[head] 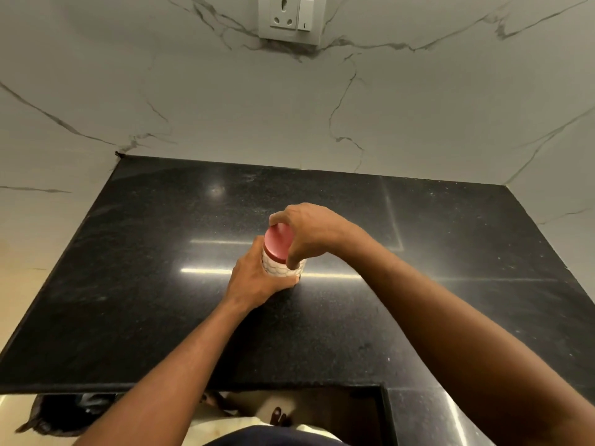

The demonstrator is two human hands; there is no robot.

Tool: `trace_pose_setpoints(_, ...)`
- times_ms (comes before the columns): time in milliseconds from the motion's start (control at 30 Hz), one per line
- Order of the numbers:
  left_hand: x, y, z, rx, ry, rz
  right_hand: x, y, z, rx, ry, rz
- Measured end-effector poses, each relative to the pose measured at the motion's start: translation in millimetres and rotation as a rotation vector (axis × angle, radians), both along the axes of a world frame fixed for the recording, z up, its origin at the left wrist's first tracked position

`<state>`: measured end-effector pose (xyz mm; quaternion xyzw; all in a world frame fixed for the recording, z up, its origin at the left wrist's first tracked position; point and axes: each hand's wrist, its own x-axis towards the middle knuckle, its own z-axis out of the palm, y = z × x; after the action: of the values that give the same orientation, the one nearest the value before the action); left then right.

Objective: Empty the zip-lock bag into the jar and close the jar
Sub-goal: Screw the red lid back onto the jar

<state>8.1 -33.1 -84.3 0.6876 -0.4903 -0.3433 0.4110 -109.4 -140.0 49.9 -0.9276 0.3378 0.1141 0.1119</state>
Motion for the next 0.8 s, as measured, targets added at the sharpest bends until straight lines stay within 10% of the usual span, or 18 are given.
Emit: trace_pose_setpoints(800,2.7,0.1,0.2,0.004,-0.038,-0.022,-6.2,-4.1,-1.9,-0.125,0.02,0.0)
